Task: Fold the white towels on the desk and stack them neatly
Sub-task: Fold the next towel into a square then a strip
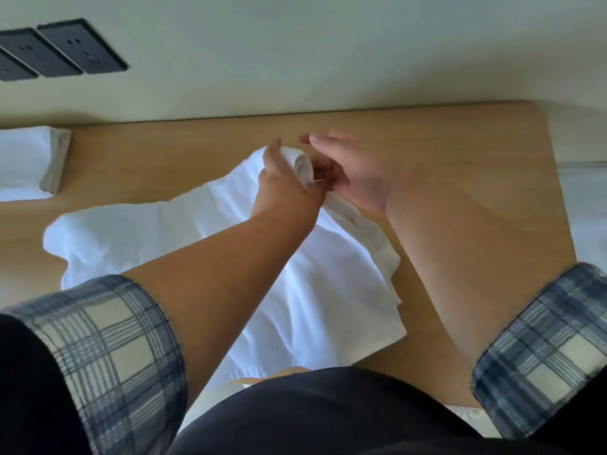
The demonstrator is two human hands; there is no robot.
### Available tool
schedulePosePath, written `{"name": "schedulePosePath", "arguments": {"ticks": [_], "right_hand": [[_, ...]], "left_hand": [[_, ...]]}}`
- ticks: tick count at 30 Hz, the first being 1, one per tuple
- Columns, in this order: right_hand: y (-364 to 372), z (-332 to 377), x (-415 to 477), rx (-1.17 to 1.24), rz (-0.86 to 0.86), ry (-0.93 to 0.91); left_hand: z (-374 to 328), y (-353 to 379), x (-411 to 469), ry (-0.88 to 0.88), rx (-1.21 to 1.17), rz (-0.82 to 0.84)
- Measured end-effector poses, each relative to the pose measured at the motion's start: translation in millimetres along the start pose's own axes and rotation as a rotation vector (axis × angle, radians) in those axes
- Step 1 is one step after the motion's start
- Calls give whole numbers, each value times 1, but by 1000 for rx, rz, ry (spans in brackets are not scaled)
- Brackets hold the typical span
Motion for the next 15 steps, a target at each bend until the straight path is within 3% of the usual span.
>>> {"name": "schedulePosePath", "arguments": {"ticks": [2, 4, 6, 7, 11, 13, 15], "right_hand": [[-13, -5, -8, -56, -12, -1], [-40, -16, -20, -394, -91, 22], [-61, -36, -39, -805, -72, 91], [-69, -48, -48, -892, -53, 132], [-91, -75, -66, -796, -156, 181], [-110, -77, -69, -809, -238, 223], [-129, -82, -77, -882, -217, 341]], "left_hand": [[-1, 2, 5, -38, -49, -16], [-13, 4, 11, -14, -77, -39], [-27, 11, 18, 20, -83, -52], [-33, 18, 22, 24, -82, -29], [-43, 66, 26, -43, -169, 249], [-47, 89, 18, 28, -49, 362], [-44, 104, 7, 110, 69, 402]]}}
Point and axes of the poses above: each hand's wrist, its own x-axis towards the middle knuckle, its own y-axis out of the palm, z = x × y, the point moved 8 cm from there along x, towards the middle knuckle, and after that the axes turned 5 degrees about -z, right-handed, at the moved point
